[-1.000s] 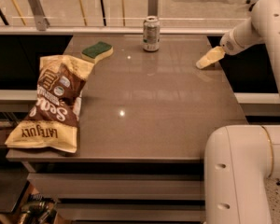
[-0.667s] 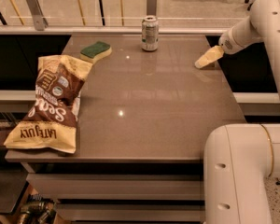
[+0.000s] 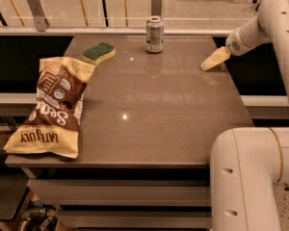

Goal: Pick 7up can

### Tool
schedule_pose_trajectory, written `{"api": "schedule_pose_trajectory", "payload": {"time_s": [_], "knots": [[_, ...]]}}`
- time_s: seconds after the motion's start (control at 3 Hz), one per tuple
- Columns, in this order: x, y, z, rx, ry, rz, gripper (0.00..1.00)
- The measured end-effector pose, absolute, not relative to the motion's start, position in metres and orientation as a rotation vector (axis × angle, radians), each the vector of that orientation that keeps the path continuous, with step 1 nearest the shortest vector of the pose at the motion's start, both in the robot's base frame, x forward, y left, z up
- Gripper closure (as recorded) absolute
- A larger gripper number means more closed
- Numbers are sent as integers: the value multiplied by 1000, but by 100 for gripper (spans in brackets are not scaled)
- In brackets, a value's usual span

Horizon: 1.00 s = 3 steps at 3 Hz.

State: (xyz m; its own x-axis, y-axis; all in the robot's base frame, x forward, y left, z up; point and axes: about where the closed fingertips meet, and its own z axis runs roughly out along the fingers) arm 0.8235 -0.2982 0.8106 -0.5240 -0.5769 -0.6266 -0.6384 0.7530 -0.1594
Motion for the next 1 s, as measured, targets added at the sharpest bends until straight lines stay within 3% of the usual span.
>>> {"api": "schedule_pose_trajectory", "payload": {"time_s": [1.0], "knots": [[835,-291,814,-901,2241,109,0]]}}
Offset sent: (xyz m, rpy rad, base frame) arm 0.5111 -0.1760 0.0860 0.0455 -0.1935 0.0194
